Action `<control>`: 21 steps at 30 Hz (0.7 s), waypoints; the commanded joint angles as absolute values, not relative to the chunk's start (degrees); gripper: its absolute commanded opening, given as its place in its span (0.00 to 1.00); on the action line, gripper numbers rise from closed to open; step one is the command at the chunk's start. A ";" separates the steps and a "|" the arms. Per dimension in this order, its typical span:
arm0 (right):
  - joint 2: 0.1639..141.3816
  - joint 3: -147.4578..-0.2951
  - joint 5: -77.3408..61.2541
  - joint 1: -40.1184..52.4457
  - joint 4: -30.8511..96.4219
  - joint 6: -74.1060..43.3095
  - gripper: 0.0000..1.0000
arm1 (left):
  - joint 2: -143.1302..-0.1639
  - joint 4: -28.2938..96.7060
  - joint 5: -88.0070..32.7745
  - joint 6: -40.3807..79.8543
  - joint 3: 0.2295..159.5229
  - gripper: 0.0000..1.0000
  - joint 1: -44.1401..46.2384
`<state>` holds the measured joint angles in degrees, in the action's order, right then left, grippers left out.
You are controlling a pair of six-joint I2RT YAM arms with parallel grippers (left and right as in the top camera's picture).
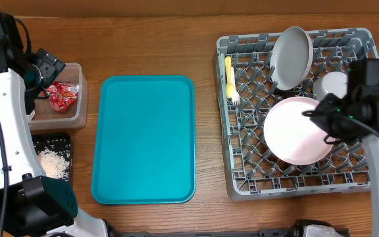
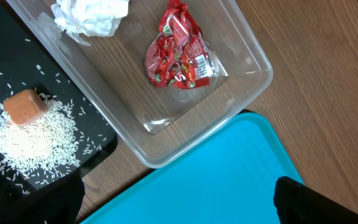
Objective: Sort waste into correct bins and load items into the dishwasher rack
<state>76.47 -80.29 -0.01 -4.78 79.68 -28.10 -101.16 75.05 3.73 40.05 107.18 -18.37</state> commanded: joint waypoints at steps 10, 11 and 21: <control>85.38 -68.75 -17.47 -2.22 70.00 -19.07 0.26 | -101.16 74.94 4.49 39.83 107.09 1.00 -18.35; 84.93 -68.88 -17.41 -2.22 69.54 -19.07 0.28 | -101.16 74.94 4.49 39.83 107.07 1.00 -18.35; 77.58 -73.25 4.10 -8.54 72.05 -21.26 1.00 | -101.16 74.94 4.49 39.83 107.09 1.00 -18.35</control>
<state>80.93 -70.83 -7.33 -5.65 71.64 -20.62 -101.16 75.02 3.73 40.05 107.18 -18.37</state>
